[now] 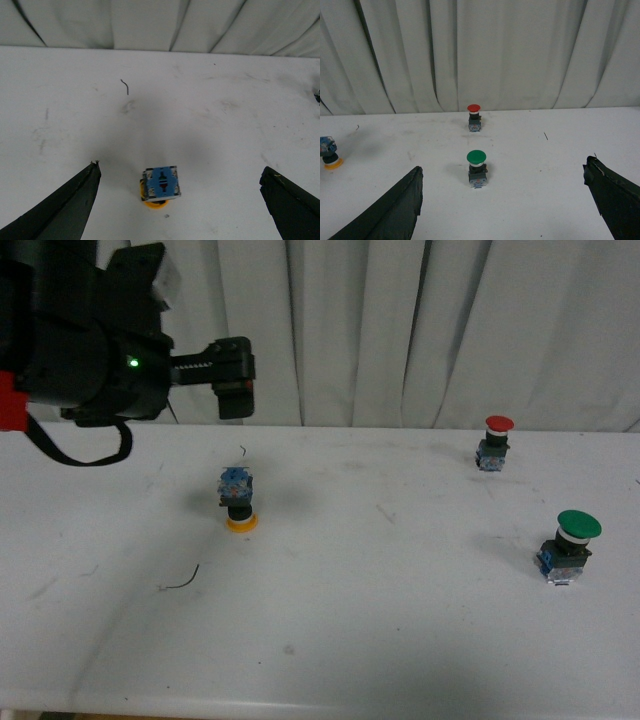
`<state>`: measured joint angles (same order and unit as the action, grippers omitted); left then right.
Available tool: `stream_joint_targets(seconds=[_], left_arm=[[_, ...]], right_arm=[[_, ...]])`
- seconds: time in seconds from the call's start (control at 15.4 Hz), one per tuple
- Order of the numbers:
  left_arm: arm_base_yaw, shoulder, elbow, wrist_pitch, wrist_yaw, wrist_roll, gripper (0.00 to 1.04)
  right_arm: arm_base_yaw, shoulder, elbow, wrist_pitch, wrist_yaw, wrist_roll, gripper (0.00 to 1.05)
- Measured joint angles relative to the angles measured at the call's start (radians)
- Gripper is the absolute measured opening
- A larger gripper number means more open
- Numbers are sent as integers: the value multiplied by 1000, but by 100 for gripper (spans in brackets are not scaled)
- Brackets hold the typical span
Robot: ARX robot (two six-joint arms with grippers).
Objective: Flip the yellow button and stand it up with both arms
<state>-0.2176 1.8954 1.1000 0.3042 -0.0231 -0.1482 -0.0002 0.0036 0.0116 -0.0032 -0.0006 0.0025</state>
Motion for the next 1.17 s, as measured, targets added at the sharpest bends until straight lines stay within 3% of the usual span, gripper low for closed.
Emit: stream_joint_targets(seconds=[0.71,1.17], left_arm=[[-19,272,338,-385,-17,25,98],[-10,351,412,-459,-42,37,98]], right_arm=[[0,0,0,0,0,0,98],[0,0,0,0,0,0,98]])
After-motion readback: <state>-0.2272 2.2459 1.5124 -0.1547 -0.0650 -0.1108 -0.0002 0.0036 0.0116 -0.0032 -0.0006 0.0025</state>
